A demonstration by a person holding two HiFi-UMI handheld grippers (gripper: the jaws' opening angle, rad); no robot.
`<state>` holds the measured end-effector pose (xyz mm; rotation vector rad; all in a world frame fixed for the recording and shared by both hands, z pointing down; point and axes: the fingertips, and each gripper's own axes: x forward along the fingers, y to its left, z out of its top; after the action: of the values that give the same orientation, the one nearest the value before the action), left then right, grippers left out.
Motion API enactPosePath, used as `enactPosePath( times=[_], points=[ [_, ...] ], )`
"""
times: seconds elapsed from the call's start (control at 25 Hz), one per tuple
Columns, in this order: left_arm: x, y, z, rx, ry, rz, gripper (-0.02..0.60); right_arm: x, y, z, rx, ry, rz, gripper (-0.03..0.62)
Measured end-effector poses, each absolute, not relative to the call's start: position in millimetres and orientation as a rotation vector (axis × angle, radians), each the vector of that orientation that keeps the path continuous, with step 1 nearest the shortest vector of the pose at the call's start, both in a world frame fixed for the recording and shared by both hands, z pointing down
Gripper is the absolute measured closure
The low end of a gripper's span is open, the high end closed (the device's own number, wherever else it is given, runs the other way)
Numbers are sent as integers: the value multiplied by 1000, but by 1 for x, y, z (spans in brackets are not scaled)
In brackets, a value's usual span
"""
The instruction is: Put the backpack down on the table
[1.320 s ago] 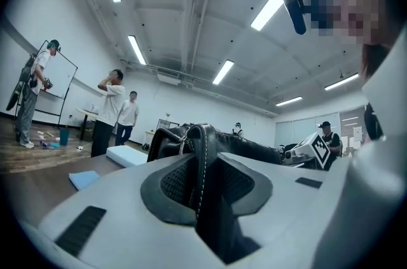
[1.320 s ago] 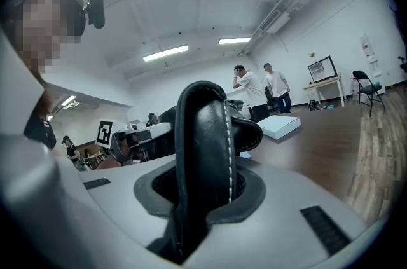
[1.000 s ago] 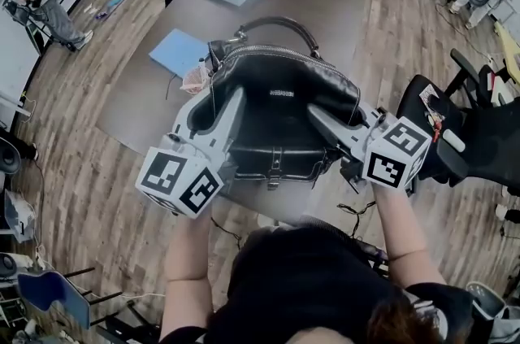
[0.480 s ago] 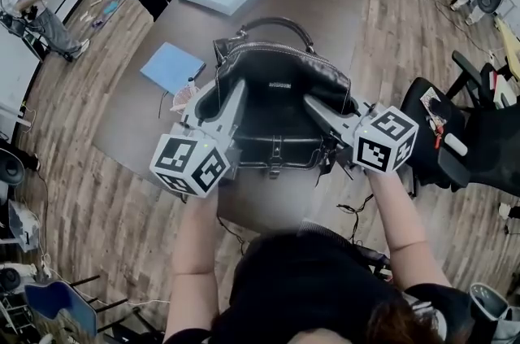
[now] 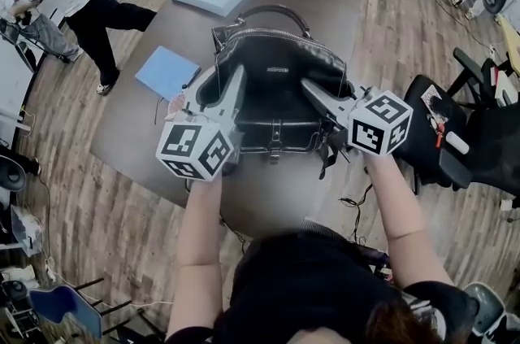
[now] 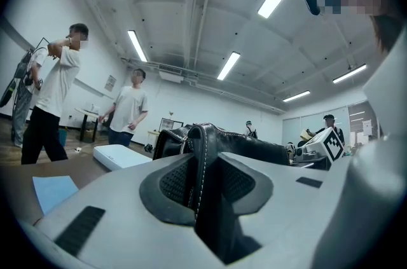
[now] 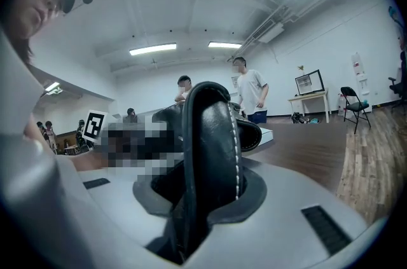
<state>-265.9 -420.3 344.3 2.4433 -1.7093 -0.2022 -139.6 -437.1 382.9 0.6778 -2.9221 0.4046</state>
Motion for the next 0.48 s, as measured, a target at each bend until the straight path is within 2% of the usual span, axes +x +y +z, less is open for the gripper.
enactPosePath(
  times=[0.48],
  points=[
    [-267,-449,355,2475,-1731,-217,454,-139,-466,396,661,-2955,433,476]
  ],
)
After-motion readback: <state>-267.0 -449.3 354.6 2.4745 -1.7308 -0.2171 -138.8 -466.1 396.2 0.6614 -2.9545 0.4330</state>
